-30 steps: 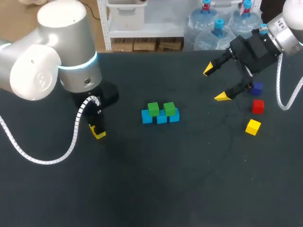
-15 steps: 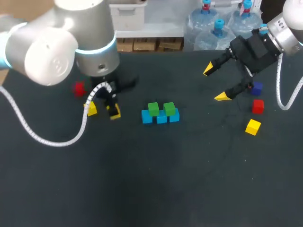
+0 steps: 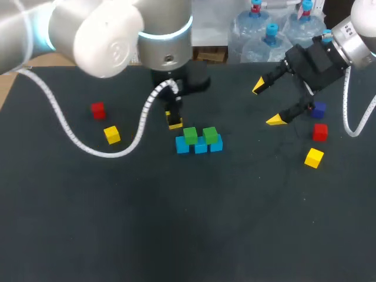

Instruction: Place the blue cubes, place green cubes on the blue cubes, place the yellow cubes on the green cubes, then place the red cubes on the yellow cubes, and place purple cube on the red cubes.

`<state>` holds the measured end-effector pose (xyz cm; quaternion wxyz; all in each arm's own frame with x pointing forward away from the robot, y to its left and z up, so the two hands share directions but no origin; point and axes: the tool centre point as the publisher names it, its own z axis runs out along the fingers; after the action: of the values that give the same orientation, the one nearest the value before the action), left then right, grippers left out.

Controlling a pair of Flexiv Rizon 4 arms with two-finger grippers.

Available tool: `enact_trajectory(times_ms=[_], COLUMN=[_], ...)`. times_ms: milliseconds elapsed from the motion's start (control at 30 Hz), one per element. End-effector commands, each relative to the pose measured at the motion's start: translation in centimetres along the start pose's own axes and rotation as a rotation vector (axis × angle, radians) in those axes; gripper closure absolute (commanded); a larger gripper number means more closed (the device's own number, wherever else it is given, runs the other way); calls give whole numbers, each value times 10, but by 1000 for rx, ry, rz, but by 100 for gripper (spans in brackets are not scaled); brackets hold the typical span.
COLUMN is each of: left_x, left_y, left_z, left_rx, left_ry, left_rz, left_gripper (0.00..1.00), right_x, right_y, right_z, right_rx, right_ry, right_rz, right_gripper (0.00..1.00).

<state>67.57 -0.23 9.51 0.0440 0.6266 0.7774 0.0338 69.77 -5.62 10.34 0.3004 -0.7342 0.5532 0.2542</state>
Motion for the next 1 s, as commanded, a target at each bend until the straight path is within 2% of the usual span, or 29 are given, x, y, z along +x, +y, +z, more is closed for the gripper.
enact_trajectory(times_ms=[33,300,567,1000], left_x=[-20,-39,-41,-56], left_y=[3,-7,-27,-37], left_z=[-1,5,17,14], left_rx=[5,42,76,25], left_ry=[93,111,87,61], left_rz=[1,2,-20,8], left_gripper=[100,100,100,100], right_x=[0,0,0,0], right_y=[0,0,0,0], right_z=[0,0,0,0], right_rx=[1,1,1,1], right_ry=[-1,-1,-1,-1], right_rz=[-1,-1,-1,-1], right_gripper=[0,0,0,0])
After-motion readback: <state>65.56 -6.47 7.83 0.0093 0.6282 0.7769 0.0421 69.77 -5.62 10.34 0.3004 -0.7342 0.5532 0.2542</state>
